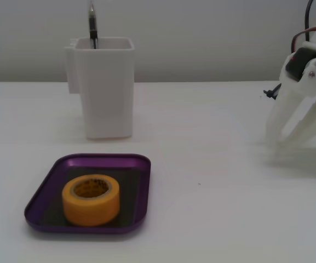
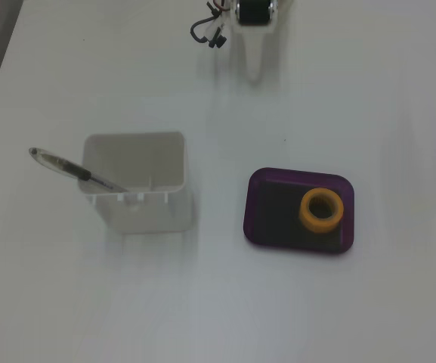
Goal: Remove the yellow tape from the box.
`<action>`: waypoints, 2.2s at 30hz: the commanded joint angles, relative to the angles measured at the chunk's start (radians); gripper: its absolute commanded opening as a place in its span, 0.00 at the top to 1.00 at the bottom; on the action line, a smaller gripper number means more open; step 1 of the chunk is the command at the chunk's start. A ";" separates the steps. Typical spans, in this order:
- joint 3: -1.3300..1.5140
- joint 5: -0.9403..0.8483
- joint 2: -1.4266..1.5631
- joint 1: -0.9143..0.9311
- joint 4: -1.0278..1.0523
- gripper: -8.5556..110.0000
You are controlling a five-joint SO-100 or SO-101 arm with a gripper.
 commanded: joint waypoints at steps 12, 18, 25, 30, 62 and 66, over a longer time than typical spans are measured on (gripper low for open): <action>0.008 -0.005 0.029 -0.008 -0.014 0.93; 0.008 -0.005 0.029 -0.008 -0.014 0.93; 0.002 -0.005 0.029 -0.008 -0.015 0.93; -0.035 -0.003 0.028 -0.005 -0.092 0.93; -1.275 -0.434 -1.417 -0.074 -0.025 0.82; -1.497 -0.433 -1.674 -0.149 -0.012 0.82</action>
